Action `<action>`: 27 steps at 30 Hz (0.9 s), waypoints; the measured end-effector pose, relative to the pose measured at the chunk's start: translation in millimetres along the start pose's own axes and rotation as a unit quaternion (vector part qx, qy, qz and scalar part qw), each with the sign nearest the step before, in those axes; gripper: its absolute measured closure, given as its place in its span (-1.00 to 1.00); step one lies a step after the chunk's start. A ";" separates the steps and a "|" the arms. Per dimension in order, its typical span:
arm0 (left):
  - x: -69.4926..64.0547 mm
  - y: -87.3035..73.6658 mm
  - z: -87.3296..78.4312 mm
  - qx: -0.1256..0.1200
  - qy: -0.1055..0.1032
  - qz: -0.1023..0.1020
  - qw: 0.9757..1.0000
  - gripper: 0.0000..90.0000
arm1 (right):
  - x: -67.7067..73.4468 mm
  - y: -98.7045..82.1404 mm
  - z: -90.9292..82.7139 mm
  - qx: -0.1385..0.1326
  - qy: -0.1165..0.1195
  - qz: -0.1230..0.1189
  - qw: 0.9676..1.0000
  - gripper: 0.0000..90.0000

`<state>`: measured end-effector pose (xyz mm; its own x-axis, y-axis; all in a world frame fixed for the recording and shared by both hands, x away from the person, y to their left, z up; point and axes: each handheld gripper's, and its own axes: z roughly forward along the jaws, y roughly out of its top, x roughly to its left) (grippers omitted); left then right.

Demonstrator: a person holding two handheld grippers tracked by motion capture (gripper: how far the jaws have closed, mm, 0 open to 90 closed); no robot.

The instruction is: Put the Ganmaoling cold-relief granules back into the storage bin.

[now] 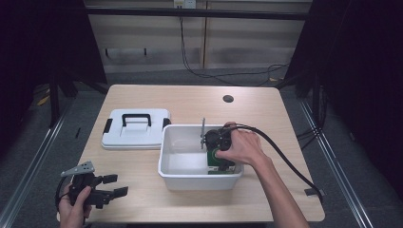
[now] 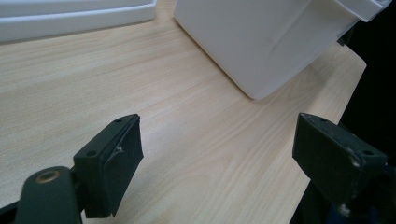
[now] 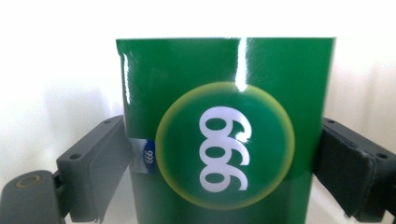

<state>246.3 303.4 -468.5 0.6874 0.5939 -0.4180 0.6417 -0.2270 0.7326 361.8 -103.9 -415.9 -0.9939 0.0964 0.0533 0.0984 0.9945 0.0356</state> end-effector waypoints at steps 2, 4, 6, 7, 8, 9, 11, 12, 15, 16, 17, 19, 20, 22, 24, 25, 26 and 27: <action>0.0 0.0 0.0 0.000 0.000 0.000 1.000 -0.64 | 0.0 -3.3 -6.7 -0.026 0.005 0.009 1.000 -0.79; 0.1 0.0 0.0 0.000 0.000 0.001 1.000 -0.64 | -0.6 -4.4 -8.5 -0.033 0.004 0.007 0.999 -0.78; 0.1 0.0 0.2 0.000 0.001 0.000 1.000 -0.64 | 0.4 -7.0 -13.4 -0.042 0.001 0.011 0.999 -0.77; 0.1 0.1 0.2 0.001 0.001 0.000 1.000 -0.64 | 0.3 -7.9 -14.9 -0.047 0.002 0.009 0.999 -0.76; 0.1 0.1 0.2 0.001 0.001 0.000 1.000 -0.64 | 1.1 -8.7 -16.4 -0.055 -0.001 0.015 0.998 -0.75; 0.0 0.1 0.3 0.001 0.001 0.001 1.000 -0.64 | 1.0 -9.9 -18.7 -0.064 0.001 0.013 0.998 -0.74; 0.1 0.0 0.1 0.000 0.001 0.001 1.000 -0.64 | 1.5 -12.3 -23.2 -0.083 -0.001 0.017 0.996 -0.73; 0.1 0.0 0.1 0.000 0.001 0.001 1.000 -0.64 | 1.5 -12.3 -23.2 -0.083 -0.001 0.017 0.996 -0.73; 0.0 0.0 0.0 0.000 0.000 -0.001 1.000 -0.64 | 2.4 -17.9 -31.1 -0.112 -0.010 0.028 0.993 -0.72; 0.1 0.0 0.1 0.000 0.001 0.000 1.000 -0.64 | 1.8 -19.2 -32.7 -0.122 -0.011 0.027 0.992 -0.72; 0.1 0.1 0.1 0.001 0.001 0.001 1.000 -0.64 | 2.2 -23.7 -36.8 -0.146 -0.011 0.028 0.989 -0.71; 0.1 0.0 0.2 0.000 0.001 0.000 1.000 -0.64 | 2.8 -27.5 -39.5 -0.161 -0.010 0.027 0.986 -0.71; 0.1 0.0 0.2 0.000 0.001 0.000 1.000 -0.64 | 2.8 -27.5 -39.5 -0.161 -0.010 0.027 0.986 -0.71; 0.1 0.0 0.3 0.001 0.001 0.001 1.000 -0.64 | 5.5 -33.1 -42.7 -0.172 -0.013 0.034 0.984 -0.71; 0.0 0.0 0.4 0.001 0.001 0.001 1.000 -0.64 | 6.8 -37.9 -45.2 -0.179 -0.014 0.039 0.983 -0.71; 0.0 0.0 0.5 0.002 0.002 0.001 1.000 -0.64 | 7.9 -43.6 -47.8 -0.193 -0.017 0.046 0.980 -0.71; 0.0 0.0 0.5 0.002 0.003 0.001 1.000 -0.64 | 8.2 -46.6 -49.5 -0.202 -0.016 0.050 0.978 -0.71; 0.0 0.0 0.5 0.002 0.003 0.001 1.000 -0.64 | 8.4 -48.8 -50.8 -0.209 -0.018 0.051 0.976 -0.71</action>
<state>246.4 303.1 -468.7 0.6870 0.5976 -0.4134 0.6413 -0.2311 0.7317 351.1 -153.7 -366.5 -0.9781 0.2035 0.0436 0.2018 0.8765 0.4371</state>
